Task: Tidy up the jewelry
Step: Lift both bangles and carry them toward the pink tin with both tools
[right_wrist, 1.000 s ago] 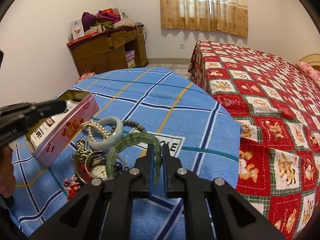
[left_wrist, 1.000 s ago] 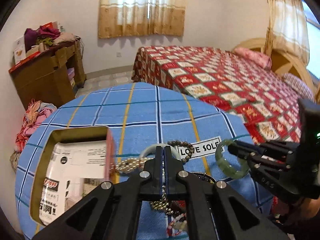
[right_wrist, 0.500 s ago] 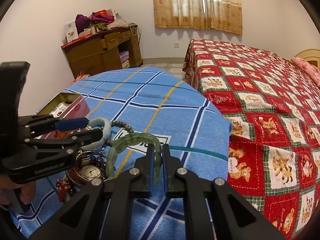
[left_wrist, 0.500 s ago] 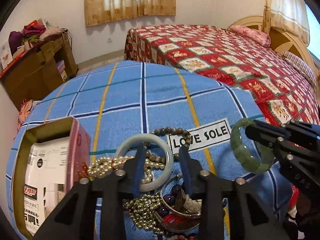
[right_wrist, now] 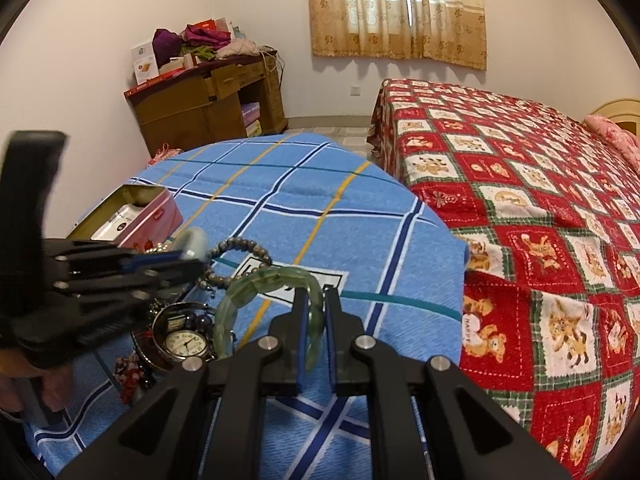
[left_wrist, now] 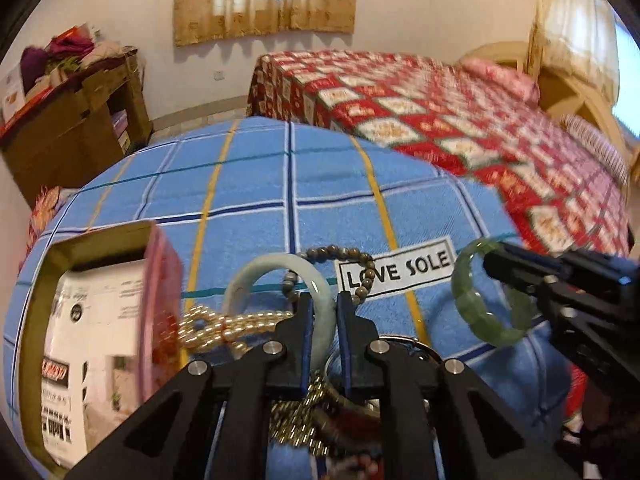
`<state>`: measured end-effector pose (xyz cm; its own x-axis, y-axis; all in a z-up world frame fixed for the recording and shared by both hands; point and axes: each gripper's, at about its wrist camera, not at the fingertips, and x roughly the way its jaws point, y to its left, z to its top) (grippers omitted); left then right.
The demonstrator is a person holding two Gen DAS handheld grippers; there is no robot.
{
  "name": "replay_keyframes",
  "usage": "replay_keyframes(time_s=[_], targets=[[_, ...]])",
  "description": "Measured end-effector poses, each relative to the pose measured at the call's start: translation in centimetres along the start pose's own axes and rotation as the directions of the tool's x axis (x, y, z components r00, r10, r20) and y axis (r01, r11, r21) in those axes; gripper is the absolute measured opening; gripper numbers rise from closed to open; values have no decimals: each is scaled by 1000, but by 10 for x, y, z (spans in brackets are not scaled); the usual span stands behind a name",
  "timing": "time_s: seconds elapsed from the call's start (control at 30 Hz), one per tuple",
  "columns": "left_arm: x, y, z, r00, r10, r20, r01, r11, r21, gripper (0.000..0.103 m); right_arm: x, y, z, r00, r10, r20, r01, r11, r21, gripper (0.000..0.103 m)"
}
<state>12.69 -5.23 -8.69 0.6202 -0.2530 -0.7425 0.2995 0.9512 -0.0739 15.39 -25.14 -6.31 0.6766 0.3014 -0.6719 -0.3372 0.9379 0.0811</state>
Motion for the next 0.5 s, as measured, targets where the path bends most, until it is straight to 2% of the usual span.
replay_keyframes(time_s=[0.3, 0.5], targets=[[-70, 20, 6, 991, -21, 135, 29, 998, -64, 12, -4, 14, 2, 1000, 23, 6, -23, 999, -28, 11], [-98, 27, 10, 980, -41, 195, 56, 996, -72, 11, -7, 22, 4, 999, 39, 12, -38, 998, -42, 11]])
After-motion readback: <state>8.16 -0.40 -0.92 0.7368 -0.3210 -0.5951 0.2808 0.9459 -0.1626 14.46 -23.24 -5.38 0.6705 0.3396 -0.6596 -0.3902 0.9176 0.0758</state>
